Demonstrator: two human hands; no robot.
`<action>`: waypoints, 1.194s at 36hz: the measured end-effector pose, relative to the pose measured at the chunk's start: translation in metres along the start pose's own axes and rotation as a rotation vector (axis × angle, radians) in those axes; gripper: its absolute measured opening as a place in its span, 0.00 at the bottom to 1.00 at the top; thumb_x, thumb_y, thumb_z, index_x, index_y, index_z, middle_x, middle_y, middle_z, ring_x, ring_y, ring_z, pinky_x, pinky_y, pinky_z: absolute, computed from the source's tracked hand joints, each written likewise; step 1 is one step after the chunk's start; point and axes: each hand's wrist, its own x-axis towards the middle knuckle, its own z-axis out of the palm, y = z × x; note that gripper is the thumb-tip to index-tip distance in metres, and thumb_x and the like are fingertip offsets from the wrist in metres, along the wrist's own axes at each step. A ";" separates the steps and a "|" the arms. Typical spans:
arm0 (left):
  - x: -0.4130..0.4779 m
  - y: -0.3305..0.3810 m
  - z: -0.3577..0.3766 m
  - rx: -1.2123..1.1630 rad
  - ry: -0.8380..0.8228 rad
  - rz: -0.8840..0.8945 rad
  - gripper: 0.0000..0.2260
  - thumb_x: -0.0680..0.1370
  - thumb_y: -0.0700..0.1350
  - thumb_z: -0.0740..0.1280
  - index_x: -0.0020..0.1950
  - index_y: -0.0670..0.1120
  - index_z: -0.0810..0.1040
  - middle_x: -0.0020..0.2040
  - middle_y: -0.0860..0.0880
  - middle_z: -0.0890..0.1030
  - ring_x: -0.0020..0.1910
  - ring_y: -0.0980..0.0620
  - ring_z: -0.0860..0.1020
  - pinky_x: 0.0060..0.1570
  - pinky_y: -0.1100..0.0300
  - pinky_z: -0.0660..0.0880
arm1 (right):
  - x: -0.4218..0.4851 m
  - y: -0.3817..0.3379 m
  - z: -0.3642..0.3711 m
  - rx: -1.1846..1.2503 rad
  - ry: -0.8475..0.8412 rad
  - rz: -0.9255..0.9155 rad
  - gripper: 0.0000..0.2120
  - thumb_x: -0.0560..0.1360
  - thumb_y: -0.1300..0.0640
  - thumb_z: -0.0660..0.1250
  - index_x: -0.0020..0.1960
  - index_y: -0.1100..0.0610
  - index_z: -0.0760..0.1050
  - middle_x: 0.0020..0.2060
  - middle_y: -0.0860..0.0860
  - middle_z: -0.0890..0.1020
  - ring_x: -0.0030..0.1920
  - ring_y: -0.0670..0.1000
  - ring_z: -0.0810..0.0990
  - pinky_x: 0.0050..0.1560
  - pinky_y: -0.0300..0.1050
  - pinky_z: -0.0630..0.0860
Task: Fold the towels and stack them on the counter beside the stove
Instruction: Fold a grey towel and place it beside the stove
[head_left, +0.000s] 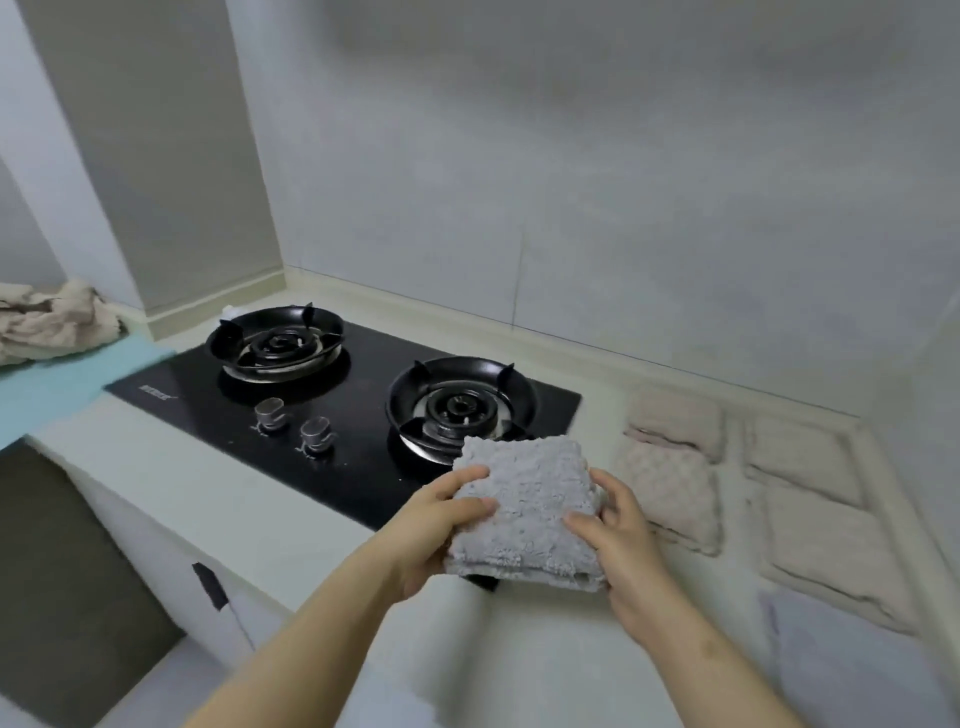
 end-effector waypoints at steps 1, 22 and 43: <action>0.003 -0.001 0.015 0.032 -0.017 -0.002 0.17 0.74 0.41 0.69 0.59 0.57 0.75 0.55 0.49 0.83 0.49 0.49 0.81 0.53 0.52 0.77 | -0.002 -0.002 -0.016 0.012 0.021 -0.001 0.22 0.74 0.72 0.63 0.61 0.52 0.66 0.47 0.49 0.79 0.45 0.47 0.79 0.42 0.41 0.75; 0.054 -0.054 0.131 0.511 -0.136 -0.037 0.26 0.74 0.31 0.67 0.68 0.50 0.68 0.63 0.50 0.70 0.46 0.56 0.75 0.35 0.75 0.73 | -0.021 0.046 -0.147 -0.408 0.040 0.281 0.22 0.75 0.67 0.61 0.58 0.42 0.71 0.59 0.64 0.76 0.57 0.67 0.76 0.46 0.51 0.76; 0.071 -0.085 0.114 1.468 0.024 0.146 0.26 0.78 0.56 0.60 0.74 0.60 0.54 0.71 0.48 0.60 0.68 0.46 0.63 0.67 0.54 0.65 | -0.015 0.045 -0.139 -0.860 0.024 0.209 0.24 0.78 0.59 0.62 0.71 0.46 0.62 0.64 0.54 0.63 0.57 0.51 0.71 0.62 0.36 0.64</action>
